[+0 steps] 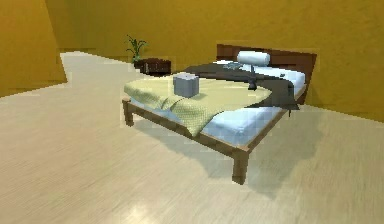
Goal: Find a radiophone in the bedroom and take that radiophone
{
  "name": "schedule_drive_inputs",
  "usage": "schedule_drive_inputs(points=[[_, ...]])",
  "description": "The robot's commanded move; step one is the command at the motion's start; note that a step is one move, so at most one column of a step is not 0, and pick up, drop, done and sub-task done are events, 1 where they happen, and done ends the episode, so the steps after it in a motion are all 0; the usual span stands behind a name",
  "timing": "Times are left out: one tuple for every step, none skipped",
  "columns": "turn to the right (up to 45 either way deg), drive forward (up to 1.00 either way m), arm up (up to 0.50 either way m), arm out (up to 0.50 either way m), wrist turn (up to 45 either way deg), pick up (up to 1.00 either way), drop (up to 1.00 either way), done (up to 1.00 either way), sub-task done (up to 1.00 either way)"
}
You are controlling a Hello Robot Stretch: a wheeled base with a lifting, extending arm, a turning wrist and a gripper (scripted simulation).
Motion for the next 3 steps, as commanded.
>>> schedule_drive_inputs(points=[[0.0, 0.00, 0.00, 0.00, 15.0, 0.00, 0.00, 0.00, 0.00], [0.0, 0.00, 0.00, 0.00, 0.0, 1.00, 0.00, 0.00, 0.00], [0.0, 0.00, 0.00, 0.00, 0.0, 0.00, 0.00, 1.00, 0.00]])
